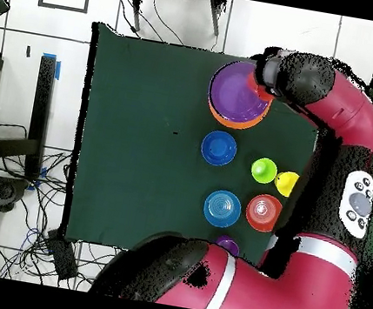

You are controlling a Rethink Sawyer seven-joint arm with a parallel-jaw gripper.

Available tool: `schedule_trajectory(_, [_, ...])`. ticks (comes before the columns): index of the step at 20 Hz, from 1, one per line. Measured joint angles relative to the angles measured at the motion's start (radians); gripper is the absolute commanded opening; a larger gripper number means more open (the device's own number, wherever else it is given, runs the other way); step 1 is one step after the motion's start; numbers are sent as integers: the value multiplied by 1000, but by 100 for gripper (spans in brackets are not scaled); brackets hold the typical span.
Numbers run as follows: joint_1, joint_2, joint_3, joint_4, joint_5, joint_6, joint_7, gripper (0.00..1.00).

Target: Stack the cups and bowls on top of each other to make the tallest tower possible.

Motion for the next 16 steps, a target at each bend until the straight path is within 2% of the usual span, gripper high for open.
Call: schedule_trajectory(16, [27,1,0,0,0,0,0,0])
